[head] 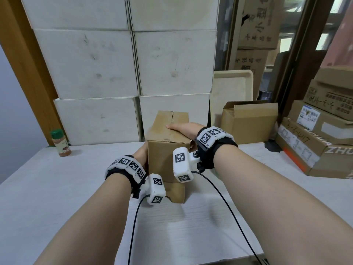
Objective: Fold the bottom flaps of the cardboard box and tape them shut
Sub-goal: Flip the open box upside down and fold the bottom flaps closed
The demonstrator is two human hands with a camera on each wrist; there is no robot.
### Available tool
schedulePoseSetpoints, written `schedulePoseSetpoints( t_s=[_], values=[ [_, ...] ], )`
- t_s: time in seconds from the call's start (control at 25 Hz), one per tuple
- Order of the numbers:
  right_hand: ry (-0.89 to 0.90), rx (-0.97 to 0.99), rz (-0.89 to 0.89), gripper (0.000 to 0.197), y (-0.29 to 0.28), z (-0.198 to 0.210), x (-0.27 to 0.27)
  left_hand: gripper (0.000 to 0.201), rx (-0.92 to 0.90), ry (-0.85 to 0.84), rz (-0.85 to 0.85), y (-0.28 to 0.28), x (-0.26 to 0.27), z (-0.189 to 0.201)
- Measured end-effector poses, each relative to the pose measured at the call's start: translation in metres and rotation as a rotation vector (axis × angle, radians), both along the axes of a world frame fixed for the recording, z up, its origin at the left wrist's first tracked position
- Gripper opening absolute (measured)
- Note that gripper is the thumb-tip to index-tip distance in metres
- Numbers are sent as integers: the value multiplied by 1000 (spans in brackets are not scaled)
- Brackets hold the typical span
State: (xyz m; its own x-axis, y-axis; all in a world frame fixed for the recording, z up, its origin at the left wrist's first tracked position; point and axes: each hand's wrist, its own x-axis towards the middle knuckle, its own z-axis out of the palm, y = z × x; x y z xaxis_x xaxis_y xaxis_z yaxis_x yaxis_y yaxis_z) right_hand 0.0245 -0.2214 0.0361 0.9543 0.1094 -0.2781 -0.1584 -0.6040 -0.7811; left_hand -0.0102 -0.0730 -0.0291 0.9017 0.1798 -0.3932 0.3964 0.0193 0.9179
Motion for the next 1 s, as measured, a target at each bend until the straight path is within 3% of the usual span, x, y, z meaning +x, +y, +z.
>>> schedulePoseSetpoints(
  t_s=[0.4,0.56,0.68,0.88,1.0],
  values=[
    [29,-88,57,99,1,-19,7,43,-14,-8,-22,-18,-10,-3],
    [18,-132,57,80,-11,-16,5,34,46,124,-41,-11,-2,-9],
    [18,-190,35,75,-19,-21,6,29,157,103,-90,-1,8,-17],
    [26,-134,27,86,-17,-30,8,35,90,-55,-135,-6,18,-2],
    [41,-67,19,84,-17,-32,10,69,49,-74,-149,-8,31,6]
  ],
)
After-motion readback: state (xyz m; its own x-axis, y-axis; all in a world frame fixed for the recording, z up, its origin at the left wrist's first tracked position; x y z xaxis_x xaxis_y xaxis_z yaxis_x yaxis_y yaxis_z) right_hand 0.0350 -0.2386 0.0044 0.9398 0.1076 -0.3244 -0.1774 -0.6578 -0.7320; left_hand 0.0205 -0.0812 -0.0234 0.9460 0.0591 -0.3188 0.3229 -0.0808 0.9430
